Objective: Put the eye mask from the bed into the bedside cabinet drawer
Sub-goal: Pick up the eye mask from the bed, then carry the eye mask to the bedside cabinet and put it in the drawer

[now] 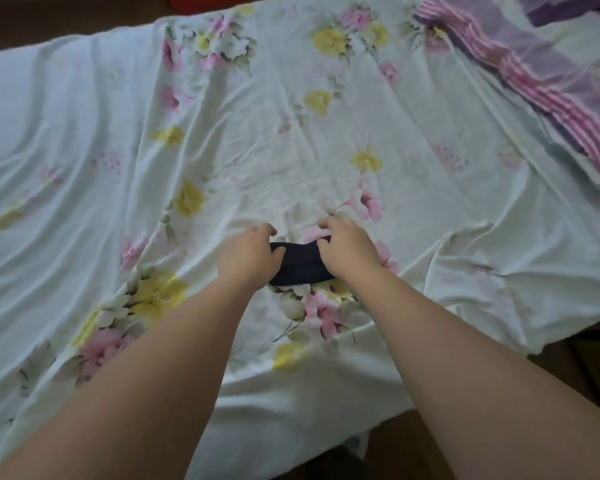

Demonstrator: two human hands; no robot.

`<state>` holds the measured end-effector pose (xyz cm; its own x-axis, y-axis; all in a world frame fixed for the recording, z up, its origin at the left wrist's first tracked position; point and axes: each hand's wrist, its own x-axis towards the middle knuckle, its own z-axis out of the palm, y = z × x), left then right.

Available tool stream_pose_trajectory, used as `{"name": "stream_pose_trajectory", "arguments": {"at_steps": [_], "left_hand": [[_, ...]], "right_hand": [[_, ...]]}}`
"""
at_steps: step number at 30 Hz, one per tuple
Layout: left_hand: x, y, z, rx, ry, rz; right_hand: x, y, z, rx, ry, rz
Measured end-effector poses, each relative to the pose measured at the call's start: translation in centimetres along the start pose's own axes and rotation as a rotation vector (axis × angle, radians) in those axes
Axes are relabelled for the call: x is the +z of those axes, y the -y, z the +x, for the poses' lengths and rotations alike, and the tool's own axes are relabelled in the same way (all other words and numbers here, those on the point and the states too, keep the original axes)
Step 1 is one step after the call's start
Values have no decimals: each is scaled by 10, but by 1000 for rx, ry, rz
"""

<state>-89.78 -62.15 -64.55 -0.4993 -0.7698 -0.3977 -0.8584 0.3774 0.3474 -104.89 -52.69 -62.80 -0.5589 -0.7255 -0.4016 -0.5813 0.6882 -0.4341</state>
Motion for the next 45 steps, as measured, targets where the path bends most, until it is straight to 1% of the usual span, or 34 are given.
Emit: {"name": "stream_pose_trajectory", "arguments": {"at_steps": [4, 8, 10, 14, 17, 20, 22, 25, 29, 35, 40, 43, 45], "left_hand": [[25, 8, 9, 22, -26, 10], [37, 14, 16, -67, -22, -13], [40, 13, 18, -118, 9, -53], [42, 10, 21, -187, 31, -160], [38, 11, 24, -221, 20, -177], [39, 12, 27, -201, 55, -176], [38, 12, 26, -202, 66, -216], [29, 13, 21, -222, 70, -314], [-1, 2, 3, -265, 68, -471], [-74, -25, -38, -302, 47, -589], [-141, -50, -78, -295, 45, -668], [-177, -68, -103, -288, 15, -736], [-201, -80, -120, -276, 3, -763]], "right_hand": [[23, -17, 13, 57, 10, -55], [35, -27, 20, 112, -13, -53], [38, -31, 22, 144, 9, -35], [39, -32, 22, 208, 70, 26], [38, -30, 23, 264, 33, 72], [37, -31, 28, 383, -17, 148], [36, -32, 31, 449, -16, 210], [29, -32, 26, 434, -18, 284], [3, -20, 9, 384, -14, 369], [-57, 21, -34, 366, 2, 515], [-119, 54, -76, 349, 4, 617], [-151, 73, -100, 342, -23, 722], [-171, 86, -117, 329, -37, 746]]}}
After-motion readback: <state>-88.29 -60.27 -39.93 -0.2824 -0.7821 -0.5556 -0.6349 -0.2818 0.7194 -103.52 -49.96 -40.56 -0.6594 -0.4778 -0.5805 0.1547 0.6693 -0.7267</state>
